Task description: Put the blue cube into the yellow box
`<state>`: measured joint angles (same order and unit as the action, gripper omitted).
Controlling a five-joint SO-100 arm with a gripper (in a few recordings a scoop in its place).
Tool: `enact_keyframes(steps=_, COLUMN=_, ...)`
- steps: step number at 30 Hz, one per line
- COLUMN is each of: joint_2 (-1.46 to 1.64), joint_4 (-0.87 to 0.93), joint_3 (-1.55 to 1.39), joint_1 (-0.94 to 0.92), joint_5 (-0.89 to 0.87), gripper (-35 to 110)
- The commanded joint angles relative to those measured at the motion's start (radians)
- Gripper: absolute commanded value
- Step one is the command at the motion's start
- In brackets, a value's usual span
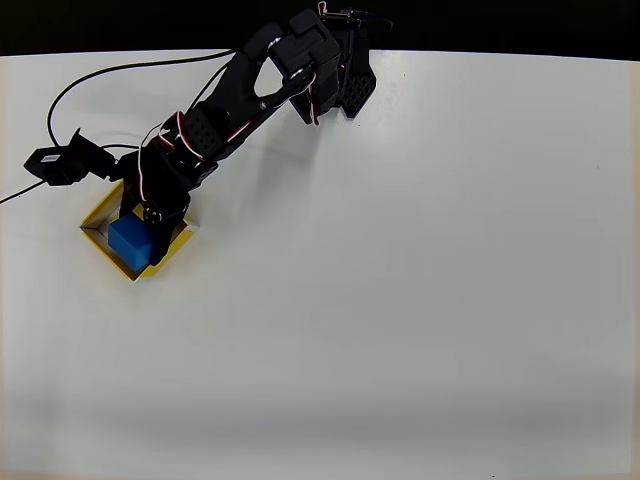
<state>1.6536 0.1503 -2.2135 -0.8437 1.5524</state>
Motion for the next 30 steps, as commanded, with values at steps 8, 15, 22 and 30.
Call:
enact_keyframes(steps=8, joint_2=0.089, joint_4=-0.015, joint_3=-0.020, joint_1=-0.058, joint_5=0.046, gripper=24)
enact_keyframes(steps=15, joint_2=0.098, joint_4=-0.018, joint_3=0.067, joint_1=-0.067, joint_5=0.040, gripper=25)
enact_keyframes(steps=22, joint_2=0.130, joint_4=-0.018, joint_3=0.115, joint_1=-0.072, joint_5=0.035, gripper=25)
enact_keyframes(steps=30, joint_2=0.161, joint_4=-0.003, joint_3=0.107, joint_1=-0.089, joint_5=0.046, gripper=25)
